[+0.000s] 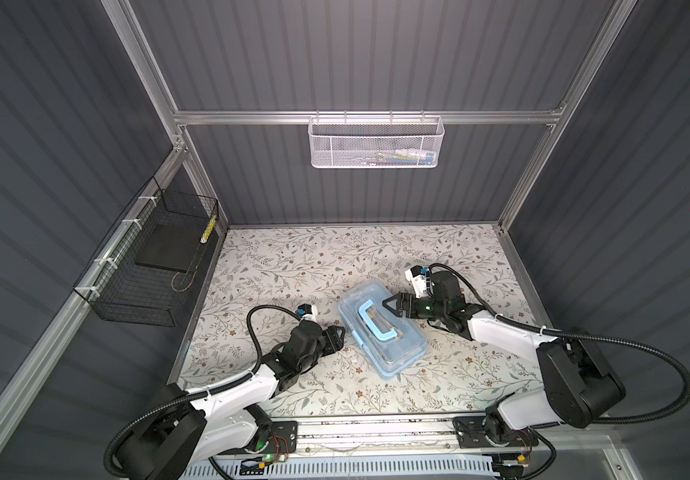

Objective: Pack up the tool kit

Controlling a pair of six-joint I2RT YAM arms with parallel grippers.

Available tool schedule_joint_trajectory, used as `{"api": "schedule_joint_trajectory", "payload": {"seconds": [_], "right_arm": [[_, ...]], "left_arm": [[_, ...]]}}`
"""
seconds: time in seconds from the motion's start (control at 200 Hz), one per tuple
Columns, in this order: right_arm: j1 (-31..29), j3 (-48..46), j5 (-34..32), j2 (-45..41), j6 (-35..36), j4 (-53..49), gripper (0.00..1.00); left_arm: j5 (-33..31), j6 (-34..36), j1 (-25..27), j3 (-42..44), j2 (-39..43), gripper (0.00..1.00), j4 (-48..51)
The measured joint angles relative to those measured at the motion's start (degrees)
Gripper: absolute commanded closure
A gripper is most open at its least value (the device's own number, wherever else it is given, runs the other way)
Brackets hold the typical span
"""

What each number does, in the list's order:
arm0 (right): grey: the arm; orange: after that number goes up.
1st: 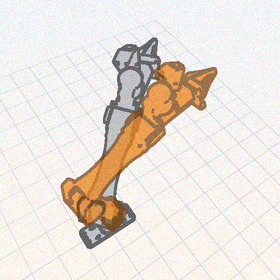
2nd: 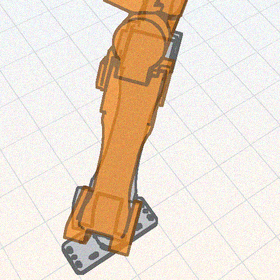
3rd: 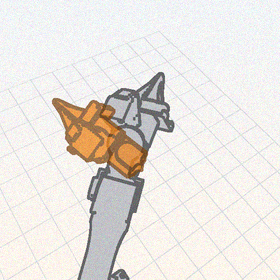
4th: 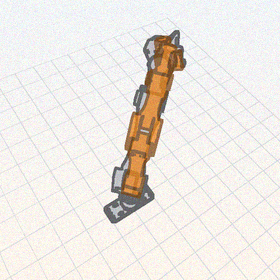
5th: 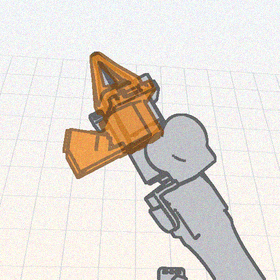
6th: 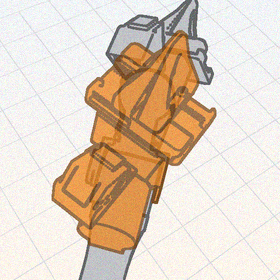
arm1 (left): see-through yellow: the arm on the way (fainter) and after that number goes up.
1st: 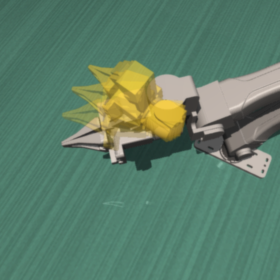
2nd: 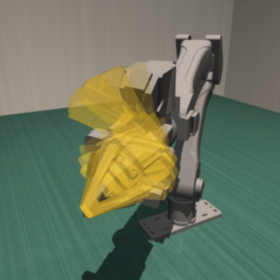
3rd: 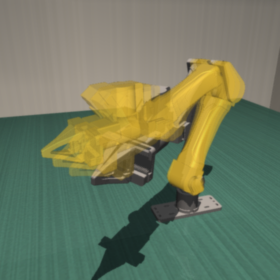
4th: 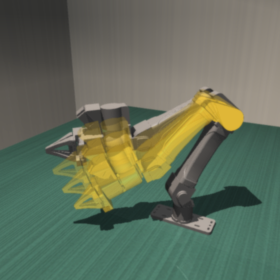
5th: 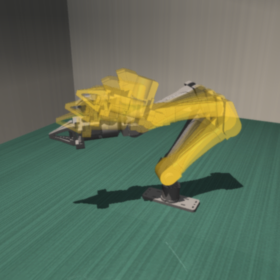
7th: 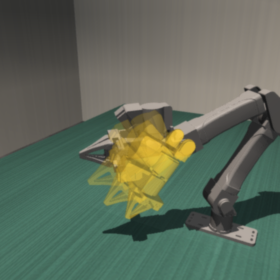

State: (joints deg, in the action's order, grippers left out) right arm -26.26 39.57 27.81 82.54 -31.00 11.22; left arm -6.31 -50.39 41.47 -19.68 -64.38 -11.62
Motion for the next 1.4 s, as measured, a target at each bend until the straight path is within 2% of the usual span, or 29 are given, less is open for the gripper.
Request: {"api": "schedule_joint_trajectory", "payload": {"seconds": [0.1, 0.165, 0.245, 0.32, 0.41, 0.501, 0.666, 0.956, 1.396], "right_arm": [[0.1, -0.5, -0.2, -1.6, 0.0, -2.0, 0.19], [0.4, -0.5, 0.3, -1.5, 0.0, -2.5, 0.19], [0.9, -0.2, 1.4, -1.3, 0.0, -3.0, 0.19], [1.5, 0.2, 1.6, -1.0, 0.0, -3.1, 0.19], [1.7, 0.4, 2.2, -0.6, -0.1, -3.1, 0.19], [1.7, 0.4, 2.3, -0.6, -0.3, -3.1, 0.19], [1.9, 0.4, 2.5, -0.5, -0.4, -3.0, 0.19], [2.1, 0.4, 3.3, 0.4, -1.2, -1.4, 0.19], [2.2, -0.4, 3.2, 0.4, -3.0, 0.7, 0.19]], "left_arm": [[1.8, 1.7, 0.0, -2.3, 0.1, 0.11, 5.0], [2.1, 3.1, 1.2, -4.0, 0.0, 0.07, 8.1], [1.5, 4.9, 5.3, -6.3, -1.2, 0.04, 11.3], [0.6, 6.1, 9.8, -7.3, -2.8, 0.04, 12.9], [0.8, 6.3, 12.3, -7.1, -5.7, 0.06, 13.2], [-0.3, 6.2, 12.3, -6.3, -6.7, 0.05, 14.3], [-1.6, 5.8, 12.3, -4.5, -3.3, 0.01, 15.6], [-1.0, 7.9, 12.3, -2.0, -1.1, 0.01, 9.1], [0.0, 12.8, 12.3, -3.9, -7.6, 0.0, 3.9]]}}
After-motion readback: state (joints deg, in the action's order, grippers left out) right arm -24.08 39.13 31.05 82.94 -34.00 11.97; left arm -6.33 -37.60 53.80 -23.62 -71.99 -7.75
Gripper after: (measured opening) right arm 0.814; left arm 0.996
